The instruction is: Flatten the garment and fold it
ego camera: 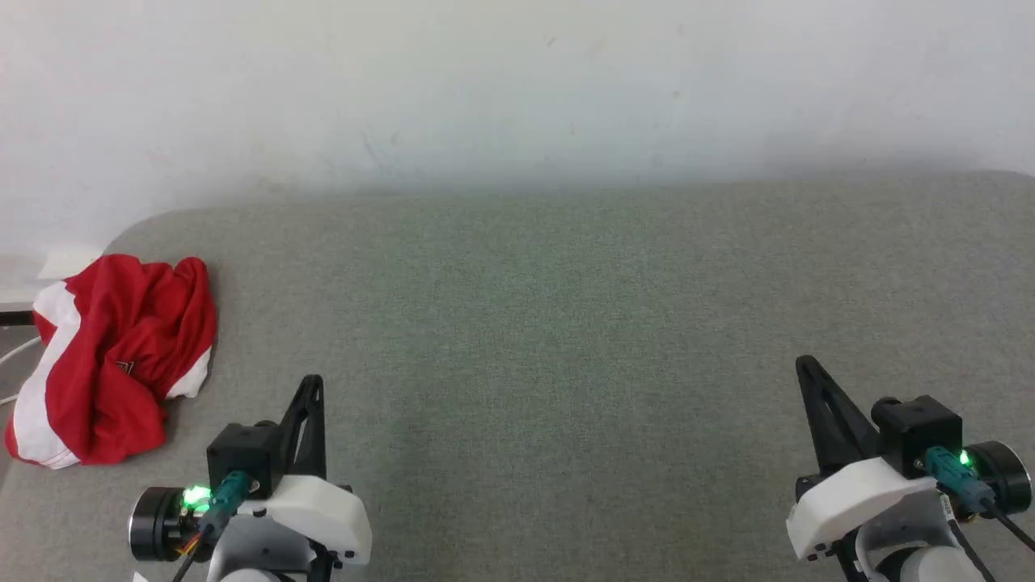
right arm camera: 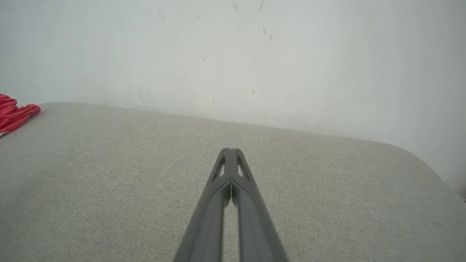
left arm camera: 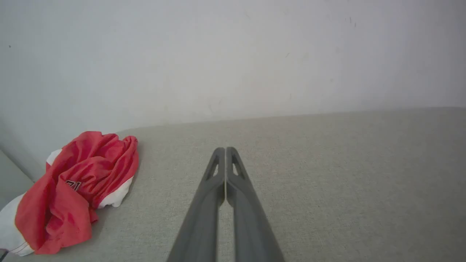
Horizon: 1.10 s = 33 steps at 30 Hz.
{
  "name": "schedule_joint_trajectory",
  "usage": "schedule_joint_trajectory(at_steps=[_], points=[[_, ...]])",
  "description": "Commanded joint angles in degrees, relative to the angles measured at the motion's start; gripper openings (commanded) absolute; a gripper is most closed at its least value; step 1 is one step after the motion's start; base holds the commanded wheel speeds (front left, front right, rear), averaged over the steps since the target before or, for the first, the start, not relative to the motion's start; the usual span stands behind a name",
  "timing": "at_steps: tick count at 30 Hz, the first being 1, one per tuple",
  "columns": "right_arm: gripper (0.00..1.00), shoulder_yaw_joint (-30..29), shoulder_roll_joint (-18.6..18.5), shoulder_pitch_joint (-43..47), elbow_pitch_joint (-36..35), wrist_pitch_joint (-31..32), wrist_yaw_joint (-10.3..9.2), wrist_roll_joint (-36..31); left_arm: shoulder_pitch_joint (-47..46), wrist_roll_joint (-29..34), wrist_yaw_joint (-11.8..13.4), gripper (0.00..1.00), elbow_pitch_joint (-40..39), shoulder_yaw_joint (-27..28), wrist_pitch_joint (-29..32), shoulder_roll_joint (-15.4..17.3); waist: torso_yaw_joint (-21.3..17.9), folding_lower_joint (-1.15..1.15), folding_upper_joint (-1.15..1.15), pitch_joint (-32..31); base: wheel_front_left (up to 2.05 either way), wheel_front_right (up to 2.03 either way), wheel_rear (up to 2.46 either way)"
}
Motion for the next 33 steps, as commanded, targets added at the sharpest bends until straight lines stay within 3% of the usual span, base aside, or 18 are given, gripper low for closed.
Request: schedule_joint_trajectory(at_steps=[1,33], points=[[0.0,-0.1,0.21,-0.84,-0.28,0.03,-0.05,-0.43,-0.73,0.37,0.37,0.0,-0.3,-0.06,0.02,-0.19,0.0,0.0,0.0,0.0,0.0,0.0,0.0],[0.0,-0.1,0.21,-0.84,-0.28,0.03,-0.05,-0.43,-0.73,0.37,0.37,0.0,-0.3,-0.06,0.02,-0.19,0.0,0.0,0.0,0.0,0.0,0.0,0.0]])
